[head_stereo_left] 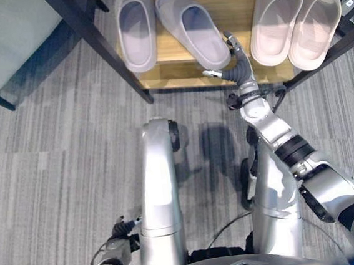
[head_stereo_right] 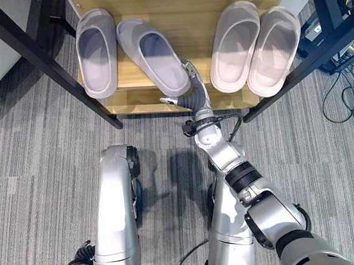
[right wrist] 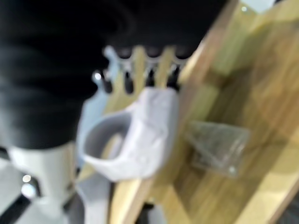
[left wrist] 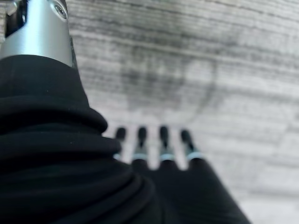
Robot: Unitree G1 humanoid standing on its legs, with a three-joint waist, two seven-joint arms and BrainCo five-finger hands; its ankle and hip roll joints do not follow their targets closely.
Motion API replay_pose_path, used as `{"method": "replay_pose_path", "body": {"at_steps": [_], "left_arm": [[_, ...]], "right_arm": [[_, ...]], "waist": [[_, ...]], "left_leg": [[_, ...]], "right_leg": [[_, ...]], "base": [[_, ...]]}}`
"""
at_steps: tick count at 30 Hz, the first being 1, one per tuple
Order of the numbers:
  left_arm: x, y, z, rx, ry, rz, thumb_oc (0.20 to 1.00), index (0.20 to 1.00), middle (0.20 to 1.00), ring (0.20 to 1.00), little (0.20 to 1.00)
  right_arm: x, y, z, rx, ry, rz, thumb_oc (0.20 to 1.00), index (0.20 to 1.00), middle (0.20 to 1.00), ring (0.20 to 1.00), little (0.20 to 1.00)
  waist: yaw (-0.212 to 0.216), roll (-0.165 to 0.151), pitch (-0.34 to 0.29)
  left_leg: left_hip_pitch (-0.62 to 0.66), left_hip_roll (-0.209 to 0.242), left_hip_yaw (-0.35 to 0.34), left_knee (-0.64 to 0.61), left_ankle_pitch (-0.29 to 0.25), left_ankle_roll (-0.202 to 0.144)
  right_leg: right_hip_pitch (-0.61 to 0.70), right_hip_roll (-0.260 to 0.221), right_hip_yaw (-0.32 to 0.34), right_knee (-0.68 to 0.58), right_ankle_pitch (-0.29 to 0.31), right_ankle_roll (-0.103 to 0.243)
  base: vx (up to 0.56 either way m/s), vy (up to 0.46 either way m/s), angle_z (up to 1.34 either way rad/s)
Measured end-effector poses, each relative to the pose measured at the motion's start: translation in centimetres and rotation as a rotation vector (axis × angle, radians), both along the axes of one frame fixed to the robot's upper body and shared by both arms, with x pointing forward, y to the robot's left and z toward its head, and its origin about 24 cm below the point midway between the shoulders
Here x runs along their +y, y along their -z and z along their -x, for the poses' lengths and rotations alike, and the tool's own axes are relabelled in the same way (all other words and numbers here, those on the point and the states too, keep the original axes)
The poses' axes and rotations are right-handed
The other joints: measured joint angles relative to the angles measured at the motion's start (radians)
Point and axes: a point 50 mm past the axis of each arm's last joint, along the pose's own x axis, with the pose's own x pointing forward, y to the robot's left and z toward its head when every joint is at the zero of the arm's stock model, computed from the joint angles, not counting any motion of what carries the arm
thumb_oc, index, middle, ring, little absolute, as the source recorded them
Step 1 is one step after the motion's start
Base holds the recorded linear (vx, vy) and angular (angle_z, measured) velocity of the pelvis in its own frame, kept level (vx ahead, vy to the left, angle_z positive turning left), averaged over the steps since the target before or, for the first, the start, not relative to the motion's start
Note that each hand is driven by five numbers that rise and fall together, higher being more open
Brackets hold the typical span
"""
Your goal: Arrange the slippers neatly on the shoe rack.
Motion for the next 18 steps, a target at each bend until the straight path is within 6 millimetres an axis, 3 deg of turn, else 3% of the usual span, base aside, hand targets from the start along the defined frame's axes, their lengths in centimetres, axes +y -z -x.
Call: {"method": "replay_pose_path", "body": {"at_steps": [18], "left_arm": [[0.0, -0.2, -0.6, -0.006, 0.010, -0.025, 1.000, 1.000, 1.000, 1.000, 1.000]], "right_arm": [[3.9, 0.8, 1.2, 0.037, -0.156, -0.052, 1.000, 1.000, 1.000, 1.000, 1.000]], "waist": [[0.000, 0.002, 0.001]], "left_leg": [[0.002, 0.006, -0.001, 0.003, -0.003, -0.001]], "right_leg": [[-0.001, 0.004, 0.000, 0.003, 0.000, 0.000]], "base": [[0.00, 0.000, 0.00]]}}
